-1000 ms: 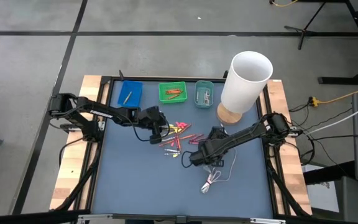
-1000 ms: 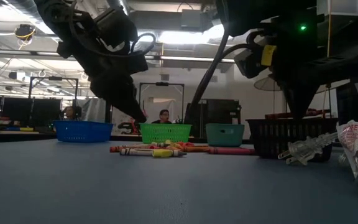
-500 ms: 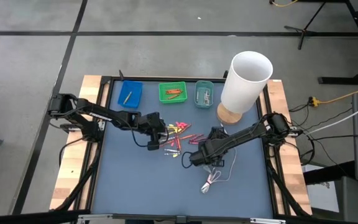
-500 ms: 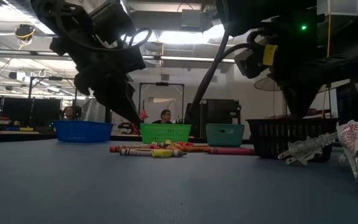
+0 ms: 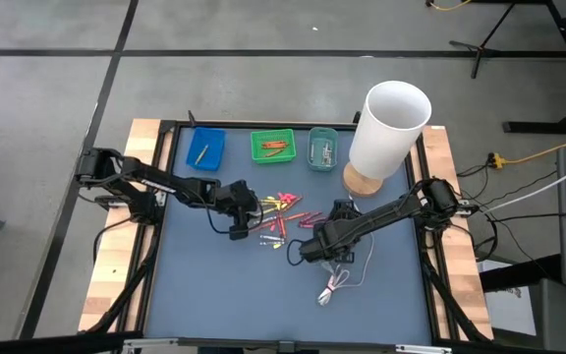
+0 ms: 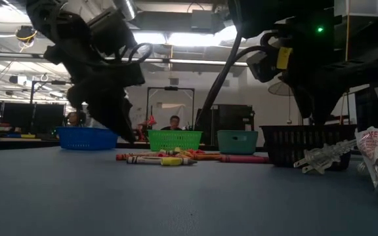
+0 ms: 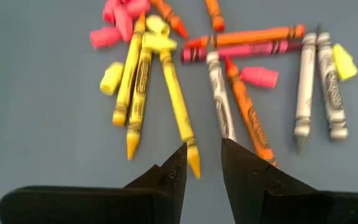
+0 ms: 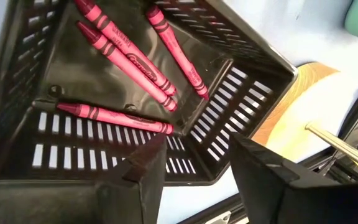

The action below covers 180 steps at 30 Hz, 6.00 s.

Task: Sort crayons
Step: Put the yellow crayon into the blue bin, then put the gray crayon into the dark green bin

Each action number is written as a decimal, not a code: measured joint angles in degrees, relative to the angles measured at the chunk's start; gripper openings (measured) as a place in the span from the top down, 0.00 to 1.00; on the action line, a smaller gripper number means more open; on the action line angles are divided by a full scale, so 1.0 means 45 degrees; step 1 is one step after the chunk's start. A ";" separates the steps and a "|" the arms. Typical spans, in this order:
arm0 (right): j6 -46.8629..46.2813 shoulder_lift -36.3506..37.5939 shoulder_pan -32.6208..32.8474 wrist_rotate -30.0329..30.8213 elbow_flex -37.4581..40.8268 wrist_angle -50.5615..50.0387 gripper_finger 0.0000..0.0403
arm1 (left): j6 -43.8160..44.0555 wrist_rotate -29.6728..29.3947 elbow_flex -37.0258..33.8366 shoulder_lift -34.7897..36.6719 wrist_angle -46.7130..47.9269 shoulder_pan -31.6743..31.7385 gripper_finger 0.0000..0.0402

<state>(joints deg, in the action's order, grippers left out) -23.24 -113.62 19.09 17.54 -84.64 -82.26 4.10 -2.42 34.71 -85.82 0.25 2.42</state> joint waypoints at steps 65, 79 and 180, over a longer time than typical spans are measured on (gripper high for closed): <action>0.0922 -0.0010 0.0000 0.1427 -0.1626 -0.0821 0.57 | 0.0675 -0.1356 -0.0585 -0.2064 -0.3352 -0.0175 0.94; 0.2964 -0.0010 -0.0523 0.1570 -0.2268 0.2721 0.57 | 0.0621 -0.2015 -0.0585 -0.1977 -0.3259 -0.0160 0.99; 0.6263 -0.1455 -0.3053 -0.1262 -0.2244 1.2044 0.57 | 0.1446 -0.8799 -0.0594 0.3002 0.3992 0.6188 0.79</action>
<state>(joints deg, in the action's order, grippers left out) 4.94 -120.17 5.35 11.86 -94.74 -28.06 10.61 -42.02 32.03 -72.31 18.22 30.26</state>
